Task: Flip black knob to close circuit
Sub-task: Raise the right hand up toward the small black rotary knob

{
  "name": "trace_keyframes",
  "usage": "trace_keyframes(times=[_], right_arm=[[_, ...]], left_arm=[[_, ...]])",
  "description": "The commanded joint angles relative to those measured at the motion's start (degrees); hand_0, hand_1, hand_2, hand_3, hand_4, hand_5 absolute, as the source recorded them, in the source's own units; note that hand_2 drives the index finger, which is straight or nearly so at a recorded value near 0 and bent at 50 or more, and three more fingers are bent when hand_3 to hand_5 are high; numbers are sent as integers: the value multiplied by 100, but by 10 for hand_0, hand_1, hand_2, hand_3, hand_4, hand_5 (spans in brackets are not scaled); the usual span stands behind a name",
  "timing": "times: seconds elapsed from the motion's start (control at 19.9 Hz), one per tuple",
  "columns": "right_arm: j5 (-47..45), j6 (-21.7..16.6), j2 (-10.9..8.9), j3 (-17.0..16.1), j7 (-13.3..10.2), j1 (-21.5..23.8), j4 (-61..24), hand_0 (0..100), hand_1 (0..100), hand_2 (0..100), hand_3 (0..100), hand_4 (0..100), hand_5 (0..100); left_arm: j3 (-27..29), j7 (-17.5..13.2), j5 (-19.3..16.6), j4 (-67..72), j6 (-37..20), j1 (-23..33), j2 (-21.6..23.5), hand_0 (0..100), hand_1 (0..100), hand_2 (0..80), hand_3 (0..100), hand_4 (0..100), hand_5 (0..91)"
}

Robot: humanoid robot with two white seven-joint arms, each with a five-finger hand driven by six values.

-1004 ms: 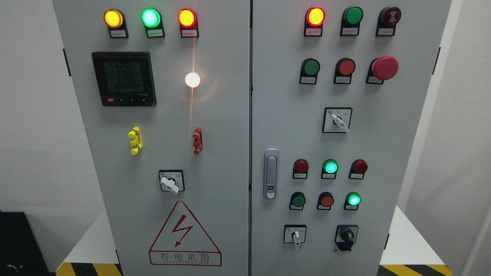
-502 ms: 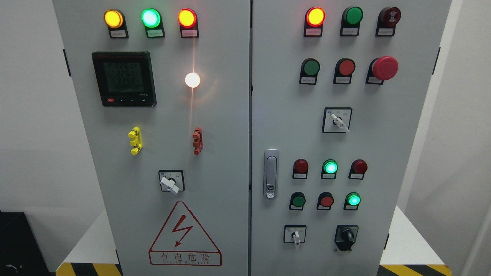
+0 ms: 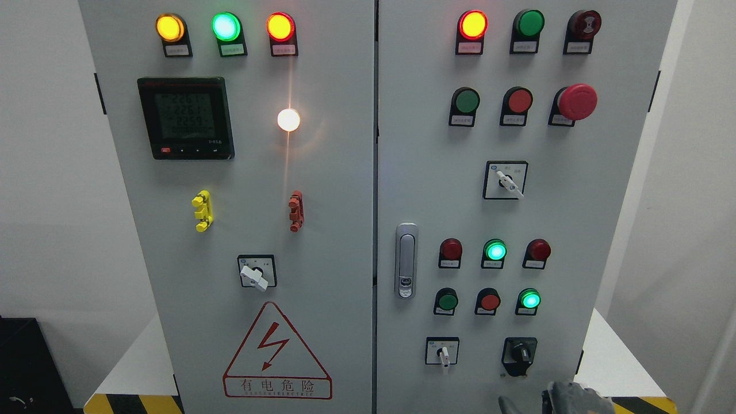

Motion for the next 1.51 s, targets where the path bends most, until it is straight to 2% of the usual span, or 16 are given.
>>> trace_keyframes(times=[0.0,1.46], right_arm=[[185,95,-7,-21,-26,-222,287,0,0,909,1000,948,943],[343,385,-25,-21,-25,-565,419,0,0,903,1000,940,939]], left_arm=[[0,4,0,0,0,0,0,120,556,0,0,0,0],[0,4,0,0,0,0,0,120,556,0,0,0,0]])
